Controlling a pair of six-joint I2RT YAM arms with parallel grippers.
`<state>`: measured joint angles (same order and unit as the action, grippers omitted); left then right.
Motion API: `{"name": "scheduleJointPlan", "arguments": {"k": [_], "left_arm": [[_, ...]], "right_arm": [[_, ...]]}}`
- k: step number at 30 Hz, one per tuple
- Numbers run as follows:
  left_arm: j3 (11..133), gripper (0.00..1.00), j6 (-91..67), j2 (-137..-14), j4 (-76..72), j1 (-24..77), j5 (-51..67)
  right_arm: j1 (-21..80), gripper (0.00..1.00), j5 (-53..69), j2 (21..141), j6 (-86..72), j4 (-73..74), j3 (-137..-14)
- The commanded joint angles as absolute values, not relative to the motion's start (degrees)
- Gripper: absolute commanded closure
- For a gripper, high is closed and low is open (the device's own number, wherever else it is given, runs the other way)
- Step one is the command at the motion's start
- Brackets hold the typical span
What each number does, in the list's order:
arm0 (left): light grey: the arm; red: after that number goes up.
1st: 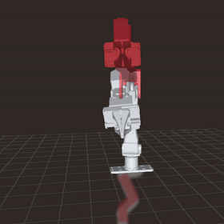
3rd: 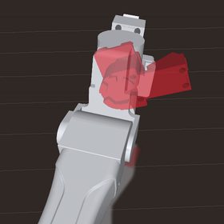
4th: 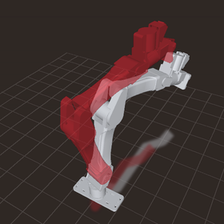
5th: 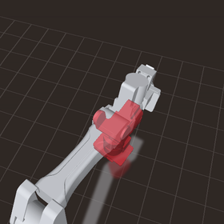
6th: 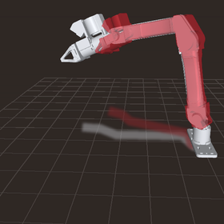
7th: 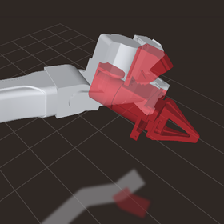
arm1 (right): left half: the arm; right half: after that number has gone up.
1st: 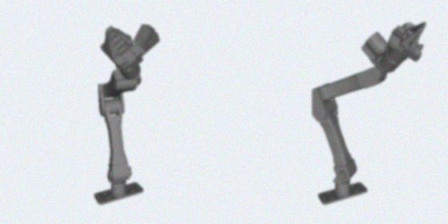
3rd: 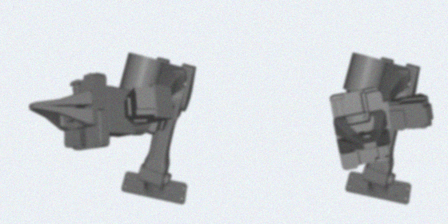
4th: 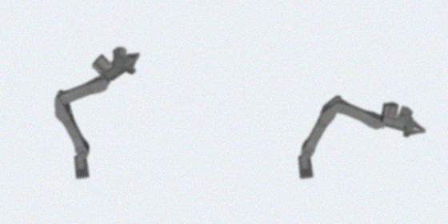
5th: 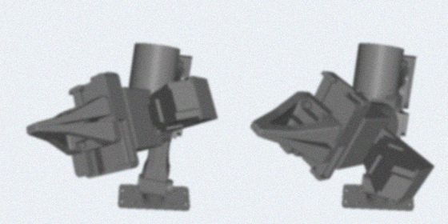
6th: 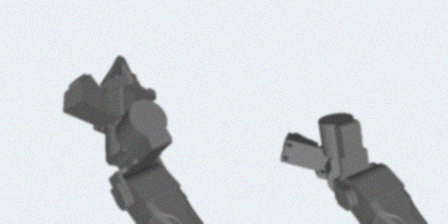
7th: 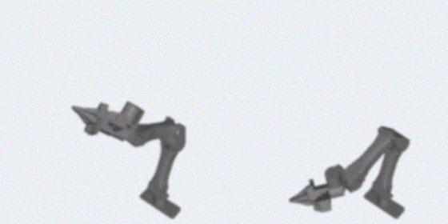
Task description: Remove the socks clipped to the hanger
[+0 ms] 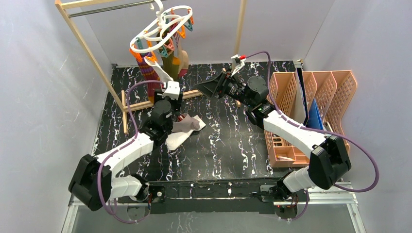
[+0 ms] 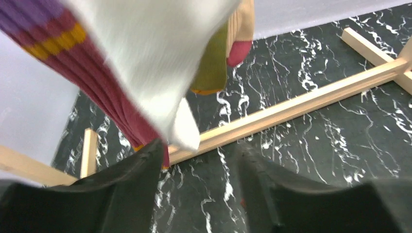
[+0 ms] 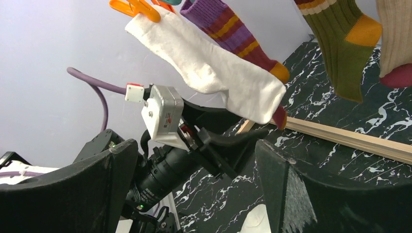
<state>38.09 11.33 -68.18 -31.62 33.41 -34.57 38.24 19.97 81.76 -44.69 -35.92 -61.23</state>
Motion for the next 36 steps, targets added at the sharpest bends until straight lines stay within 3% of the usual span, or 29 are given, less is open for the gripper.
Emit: {"name": "scheduleJointPlan", "arguments": {"k": [1, 6, 21, 29, 36], "left_arm": [[42.05, 0.6, 12.83, -69.62, -39.53, 32.81, -37.57], [40.32, 1.0, 14.71, -67.91, -39.94, 30.96, -40.86], [28.77, 1.0, 5.88, -43.93, -20.02, 30.56, -27.55], [27.5, 1.0, 2.82, -37.24, -11.59, 30.54, -18.74], [25.75, 1.0, 1.4, -36.89, -10.3, 30.56, -14.39]], "right_arm": [[37.88, 0.02, 20.97, 79.79, -43.46, -36.69, -61.55], [37.95, 0.02, 21.66, 80.47, -44.29, -38.03, -60.8], [39.11, 0.02, 24.5, 83.66, -47.51, -43.35, -60.75], [40.94, 0.02, 28.65, 88.39, -52.4, -52.85, -64.14], [48.23, 0.03, 22.79, 90.84, -42.48, -39.56, -77.28]]}}
